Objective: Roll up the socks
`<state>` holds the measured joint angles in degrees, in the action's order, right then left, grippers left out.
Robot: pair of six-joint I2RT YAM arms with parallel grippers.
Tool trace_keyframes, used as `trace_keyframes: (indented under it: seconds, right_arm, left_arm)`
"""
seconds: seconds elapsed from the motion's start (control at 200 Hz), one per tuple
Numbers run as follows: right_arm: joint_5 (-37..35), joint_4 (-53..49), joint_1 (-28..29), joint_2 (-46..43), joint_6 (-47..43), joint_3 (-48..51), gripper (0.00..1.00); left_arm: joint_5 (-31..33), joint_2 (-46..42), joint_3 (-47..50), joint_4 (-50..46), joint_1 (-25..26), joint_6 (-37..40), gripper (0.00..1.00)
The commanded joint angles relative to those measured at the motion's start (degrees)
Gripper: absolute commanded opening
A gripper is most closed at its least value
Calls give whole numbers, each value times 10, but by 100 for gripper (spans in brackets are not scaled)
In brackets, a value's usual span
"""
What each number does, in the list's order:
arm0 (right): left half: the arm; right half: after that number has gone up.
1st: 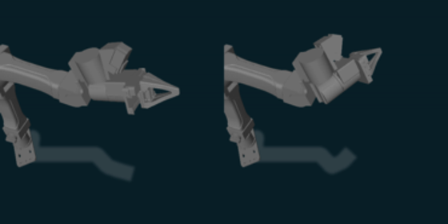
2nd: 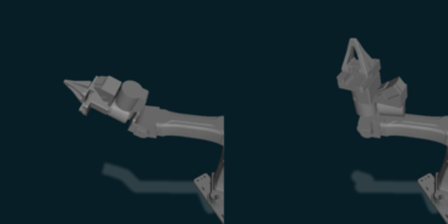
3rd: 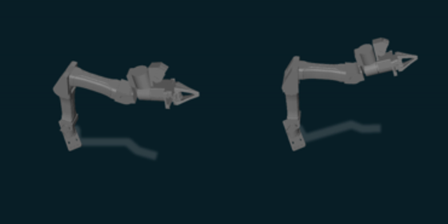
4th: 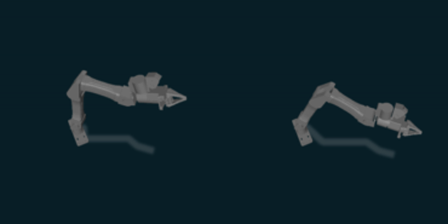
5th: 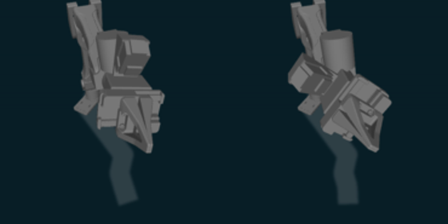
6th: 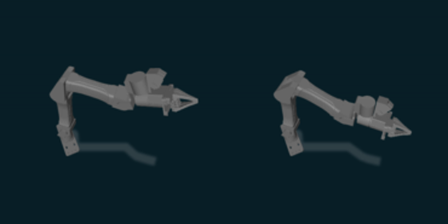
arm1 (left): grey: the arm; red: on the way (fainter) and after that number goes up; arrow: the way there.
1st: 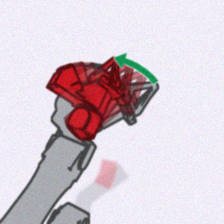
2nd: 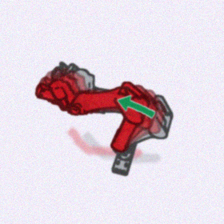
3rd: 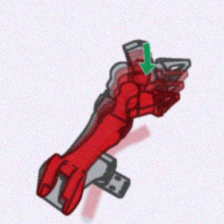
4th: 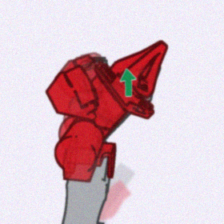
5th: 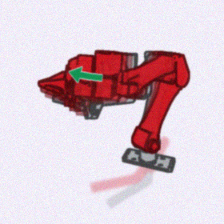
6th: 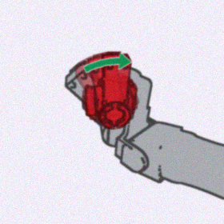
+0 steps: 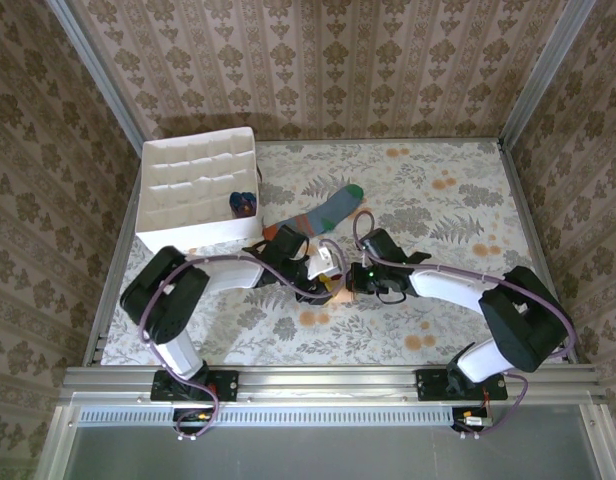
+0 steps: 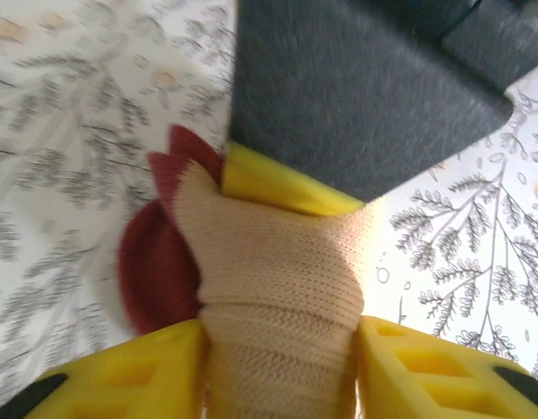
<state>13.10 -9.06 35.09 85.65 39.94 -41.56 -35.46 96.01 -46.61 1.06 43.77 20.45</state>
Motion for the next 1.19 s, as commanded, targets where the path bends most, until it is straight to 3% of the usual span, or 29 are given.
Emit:
trace_keyframes:
  seconds: [0.0,0.13,0.265,0.555,0.655,0.715,0.79,0.955,1.06,1.19]
  right_arm:
    - [-6,-106,7,28,-28,-24,0]
    - [-1,-147,4,54,-45,-63,0]
    - [13,-175,1,78,-59,-97,0]
    - [29,-202,-3,107,-72,-128,0]
    - [34,-205,-4,110,-72,-134,0]
    - [36,-205,-4,109,-71,-136,2]
    - [39,-199,-6,102,-66,-135,11]
    - [14,-191,-11,61,-42,-122,46]
    - [-25,-199,-16,19,-16,-110,54]
    - [-64,-190,-19,-42,29,-79,56]
  left_arm:
    - [70,-59,16,8,-5,28,41]
    - [96,-111,49,38,3,55,43]
    - [155,-146,85,74,44,127,47]
    - [174,-77,39,35,79,147,48]
    - [172,-43,15,13,84,127,42]
    - [162,-22,-5,-12,85,118,32]
    - [156,5,-33,-51,84,97,17]
    - [125,46,-70,-107,67,48,9]
    - [94,56,-75,-114,47,12,7]
    - [37,64,-66,-85,17,-44,7]
